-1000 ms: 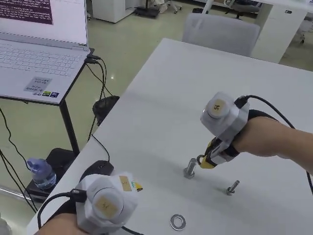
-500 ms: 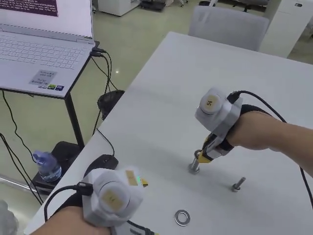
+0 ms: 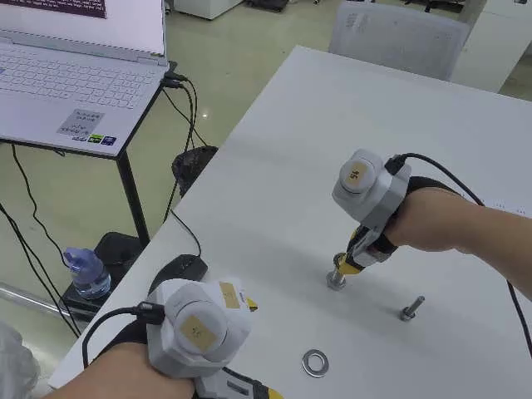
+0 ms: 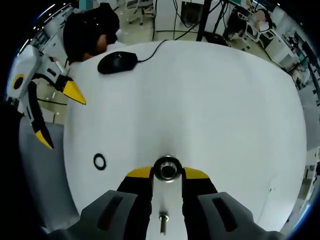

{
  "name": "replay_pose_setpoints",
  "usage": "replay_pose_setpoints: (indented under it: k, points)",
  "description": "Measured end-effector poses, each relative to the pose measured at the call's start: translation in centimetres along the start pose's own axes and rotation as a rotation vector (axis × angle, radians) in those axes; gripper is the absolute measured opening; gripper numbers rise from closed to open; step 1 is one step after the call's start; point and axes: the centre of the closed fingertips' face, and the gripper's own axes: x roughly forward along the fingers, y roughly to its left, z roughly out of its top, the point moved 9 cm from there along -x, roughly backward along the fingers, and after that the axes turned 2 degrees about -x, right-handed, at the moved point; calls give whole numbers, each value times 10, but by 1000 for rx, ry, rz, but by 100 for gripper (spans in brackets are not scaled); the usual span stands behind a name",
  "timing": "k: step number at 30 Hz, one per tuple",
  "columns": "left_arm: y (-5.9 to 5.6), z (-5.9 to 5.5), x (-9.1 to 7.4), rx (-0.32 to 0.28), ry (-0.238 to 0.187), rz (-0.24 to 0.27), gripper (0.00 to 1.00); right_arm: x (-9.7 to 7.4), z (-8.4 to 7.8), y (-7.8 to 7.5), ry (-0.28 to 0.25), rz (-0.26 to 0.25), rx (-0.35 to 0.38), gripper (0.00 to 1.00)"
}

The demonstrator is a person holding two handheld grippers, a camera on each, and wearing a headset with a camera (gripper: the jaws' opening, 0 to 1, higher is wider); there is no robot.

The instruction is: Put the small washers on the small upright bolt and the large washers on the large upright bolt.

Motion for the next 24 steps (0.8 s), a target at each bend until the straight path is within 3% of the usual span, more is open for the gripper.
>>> replay_pose_setpoints:
  k: [24]
  points:
    - [1, -1, 5, 0, 13, -9, 74, 31, -7, -9, 25, 21, 34, 22]
